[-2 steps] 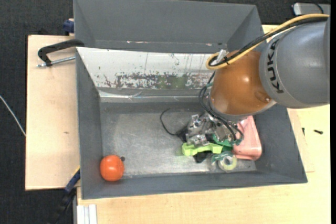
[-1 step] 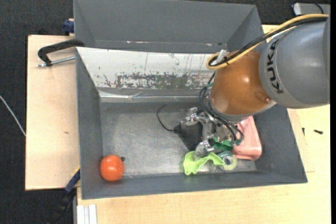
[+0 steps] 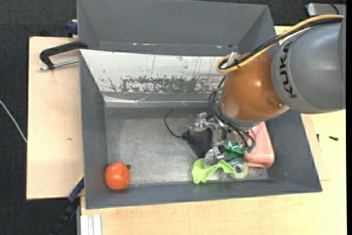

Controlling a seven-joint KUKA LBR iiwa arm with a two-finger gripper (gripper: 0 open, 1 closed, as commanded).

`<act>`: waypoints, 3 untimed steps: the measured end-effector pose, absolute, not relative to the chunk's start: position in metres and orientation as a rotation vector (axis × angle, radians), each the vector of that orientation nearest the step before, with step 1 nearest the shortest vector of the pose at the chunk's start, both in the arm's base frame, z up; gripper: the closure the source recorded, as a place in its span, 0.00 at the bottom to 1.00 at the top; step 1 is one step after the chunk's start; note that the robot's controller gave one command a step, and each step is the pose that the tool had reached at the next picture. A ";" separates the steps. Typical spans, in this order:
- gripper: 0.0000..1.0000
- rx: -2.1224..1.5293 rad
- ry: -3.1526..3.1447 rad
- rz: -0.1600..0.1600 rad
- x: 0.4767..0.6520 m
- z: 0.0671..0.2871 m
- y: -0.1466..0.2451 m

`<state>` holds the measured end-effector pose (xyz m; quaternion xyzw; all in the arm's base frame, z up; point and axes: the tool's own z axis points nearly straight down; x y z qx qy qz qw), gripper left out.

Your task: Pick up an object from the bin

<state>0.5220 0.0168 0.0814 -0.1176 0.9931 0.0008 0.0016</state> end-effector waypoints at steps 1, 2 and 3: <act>1.00 -0.369 3.118 0.002 0.522 0.081 0.017; 0.00 -0.369 3.117 0.003 0.522 0.081 0.017; 0.00 -0.369 3.117 0.003 0.522 0.081 0.017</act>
Offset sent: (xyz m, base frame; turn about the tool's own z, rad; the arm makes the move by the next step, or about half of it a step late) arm 0.0000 0.0000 0.0000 0.0000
